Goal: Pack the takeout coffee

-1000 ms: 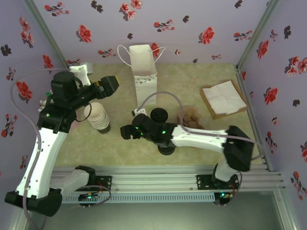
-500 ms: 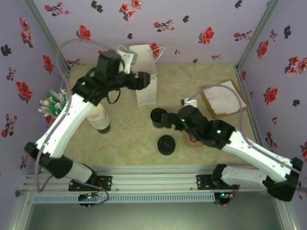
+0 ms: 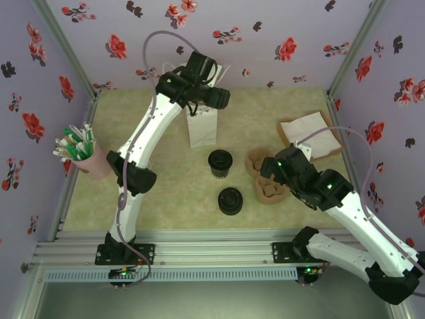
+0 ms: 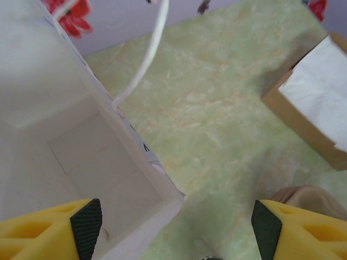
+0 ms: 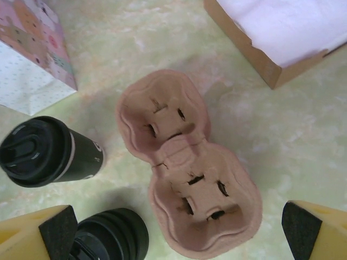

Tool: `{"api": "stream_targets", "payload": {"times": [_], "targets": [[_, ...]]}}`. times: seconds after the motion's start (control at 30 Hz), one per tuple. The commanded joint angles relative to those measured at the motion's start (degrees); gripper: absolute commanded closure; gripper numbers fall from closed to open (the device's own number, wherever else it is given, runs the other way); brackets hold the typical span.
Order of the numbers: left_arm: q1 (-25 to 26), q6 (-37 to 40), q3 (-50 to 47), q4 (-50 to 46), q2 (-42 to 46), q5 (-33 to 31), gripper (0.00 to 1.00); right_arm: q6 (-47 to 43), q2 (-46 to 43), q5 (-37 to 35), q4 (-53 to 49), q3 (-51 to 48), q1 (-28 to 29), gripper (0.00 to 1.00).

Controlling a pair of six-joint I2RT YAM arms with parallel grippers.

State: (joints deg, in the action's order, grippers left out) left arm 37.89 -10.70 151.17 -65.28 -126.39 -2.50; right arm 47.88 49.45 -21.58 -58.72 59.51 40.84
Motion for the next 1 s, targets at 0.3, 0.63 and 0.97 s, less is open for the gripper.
{"api": "stream_targets", "payload": {"times": [0.3, 0.63, 0.97], "targets": [[2.58, 2.21, 2.55, -3.06, -3.82, 3.79, 0.47, 0.42, -0.92, 4.96, -0.61, -2.72, -4.25, 0.01], [4.69, 0.16, 2.63, -1.31, -3.56, 5.13, 0.71, 0.94, -0.58, 6.07, 0.0, -3.98, -5.77, 0.01], [7.71, -2.27, 2.68, 0.71, -3.1, 9.72, 0.73, -2.96, 3.34, 8.78, 1.89, -4.84, -6.99, 0.01]]}}
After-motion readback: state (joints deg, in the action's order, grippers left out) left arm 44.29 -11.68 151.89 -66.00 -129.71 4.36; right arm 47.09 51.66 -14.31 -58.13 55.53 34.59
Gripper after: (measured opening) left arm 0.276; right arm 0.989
